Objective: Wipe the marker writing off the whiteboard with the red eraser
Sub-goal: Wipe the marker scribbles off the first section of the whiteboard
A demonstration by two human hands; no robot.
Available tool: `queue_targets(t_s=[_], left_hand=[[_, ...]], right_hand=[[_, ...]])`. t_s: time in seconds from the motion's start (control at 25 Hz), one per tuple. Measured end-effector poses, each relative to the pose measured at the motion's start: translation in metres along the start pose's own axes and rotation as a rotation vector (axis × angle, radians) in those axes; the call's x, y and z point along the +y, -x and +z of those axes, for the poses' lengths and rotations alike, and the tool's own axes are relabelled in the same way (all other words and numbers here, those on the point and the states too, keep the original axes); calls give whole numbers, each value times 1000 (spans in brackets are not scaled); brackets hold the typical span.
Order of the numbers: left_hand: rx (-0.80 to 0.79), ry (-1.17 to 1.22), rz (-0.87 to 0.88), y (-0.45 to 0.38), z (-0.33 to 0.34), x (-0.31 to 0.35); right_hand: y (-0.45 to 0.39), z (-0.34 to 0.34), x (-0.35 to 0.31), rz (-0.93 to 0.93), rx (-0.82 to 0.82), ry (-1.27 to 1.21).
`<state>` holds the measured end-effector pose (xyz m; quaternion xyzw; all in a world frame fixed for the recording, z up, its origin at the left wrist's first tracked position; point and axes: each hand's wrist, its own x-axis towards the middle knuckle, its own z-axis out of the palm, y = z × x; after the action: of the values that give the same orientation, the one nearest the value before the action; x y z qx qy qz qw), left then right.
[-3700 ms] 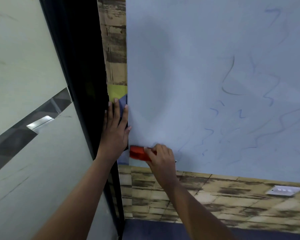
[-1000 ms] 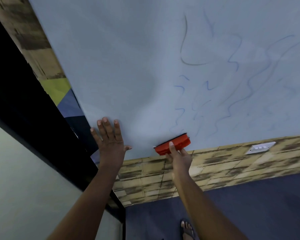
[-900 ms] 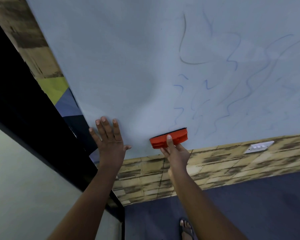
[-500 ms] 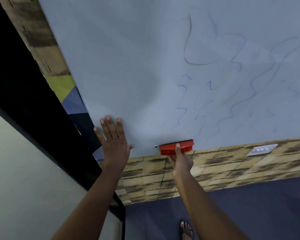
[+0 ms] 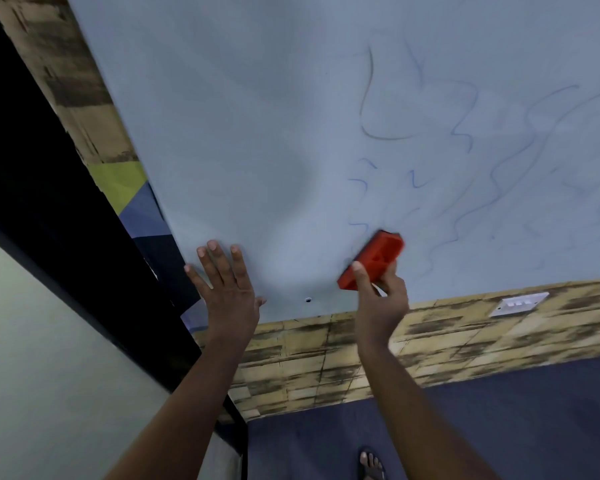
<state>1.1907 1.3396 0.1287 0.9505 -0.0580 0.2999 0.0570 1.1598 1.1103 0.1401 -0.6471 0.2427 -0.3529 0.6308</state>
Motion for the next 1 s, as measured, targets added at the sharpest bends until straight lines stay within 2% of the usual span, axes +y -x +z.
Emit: queue_targets(t_s=[0.2, 0.28, 0.36, 0.44, 0.56, 0.68, 0.76, 0.88, 1.0], left_hand=[[34, -9, 16, 1, 7, -2], [58, -21, 25, 3, 10, -4], [68, -16, 33, 3, 9, -5], [69, 4, 52, 2, 8, -6], [60, -9, 82, 3, 7, -11], [53, -3, 103, 5, 8, -16], [37, -18, 114, 5, 9, -19], [-10, -58, 131, 6, 10, -23], [-56, -74, 120, 7, 11, -25]], right_hand=[[39, 33, 23, -890, -245, 644], [42, 32, 35, -1029, -316, 754], [39, 29, 31, -1033, -347, 743], [34, 25, 17, -864, -300, 604], [14, 11, -9, -335, -141, 170], [-6, -6, -4, 11, 5, -130], [-18, -12, 17, 312, 62, -290], [-12, -14, 51, 714, -11, -378], [28, 4, 68, 924, -238, -297]])
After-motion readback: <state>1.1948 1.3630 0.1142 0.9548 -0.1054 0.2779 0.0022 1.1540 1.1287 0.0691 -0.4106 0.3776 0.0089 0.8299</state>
